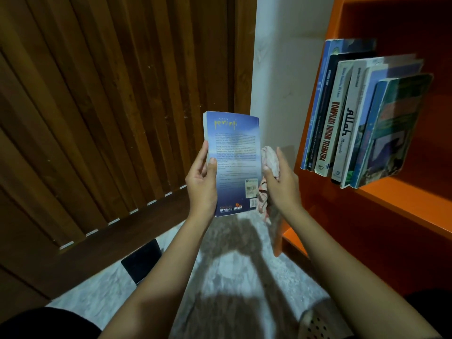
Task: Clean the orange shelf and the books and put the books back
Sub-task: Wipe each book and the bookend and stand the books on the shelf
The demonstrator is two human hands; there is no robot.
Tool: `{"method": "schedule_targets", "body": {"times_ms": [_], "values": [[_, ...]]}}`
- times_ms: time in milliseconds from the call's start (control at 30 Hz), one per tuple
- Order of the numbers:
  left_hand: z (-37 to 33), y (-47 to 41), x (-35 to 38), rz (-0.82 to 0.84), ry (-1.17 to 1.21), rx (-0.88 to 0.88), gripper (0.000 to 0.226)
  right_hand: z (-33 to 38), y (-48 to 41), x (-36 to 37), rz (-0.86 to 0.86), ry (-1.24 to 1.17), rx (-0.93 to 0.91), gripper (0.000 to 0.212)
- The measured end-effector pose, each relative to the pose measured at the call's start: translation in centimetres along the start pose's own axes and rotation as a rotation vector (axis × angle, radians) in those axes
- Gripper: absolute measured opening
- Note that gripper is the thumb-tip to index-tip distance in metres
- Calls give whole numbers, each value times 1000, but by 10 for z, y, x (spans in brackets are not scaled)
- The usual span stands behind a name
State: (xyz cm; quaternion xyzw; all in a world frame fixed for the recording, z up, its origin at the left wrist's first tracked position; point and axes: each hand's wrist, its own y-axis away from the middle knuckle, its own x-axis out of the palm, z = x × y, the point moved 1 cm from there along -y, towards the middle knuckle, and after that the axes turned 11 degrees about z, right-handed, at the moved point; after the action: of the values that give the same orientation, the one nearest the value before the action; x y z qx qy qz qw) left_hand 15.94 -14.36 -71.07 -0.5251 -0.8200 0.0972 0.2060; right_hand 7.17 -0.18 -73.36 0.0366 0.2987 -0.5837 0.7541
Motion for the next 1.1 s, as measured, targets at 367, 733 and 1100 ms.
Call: {"method": "schedule_targets", "body": {"times_ms": [367, 733, 1100], "values": [[1, 9, 21, 133, -99, 8, 46, 88, -33, 7, -51, 303, -498, 43], [-6, 3, 18, 119, 53, -45, 39, 61, -20, 3, -206, -36, -267, 33], [-4, -11, 32, -58, 227, -48, 41, 34, 6, 4, -262, -29, -195, 33]]}}
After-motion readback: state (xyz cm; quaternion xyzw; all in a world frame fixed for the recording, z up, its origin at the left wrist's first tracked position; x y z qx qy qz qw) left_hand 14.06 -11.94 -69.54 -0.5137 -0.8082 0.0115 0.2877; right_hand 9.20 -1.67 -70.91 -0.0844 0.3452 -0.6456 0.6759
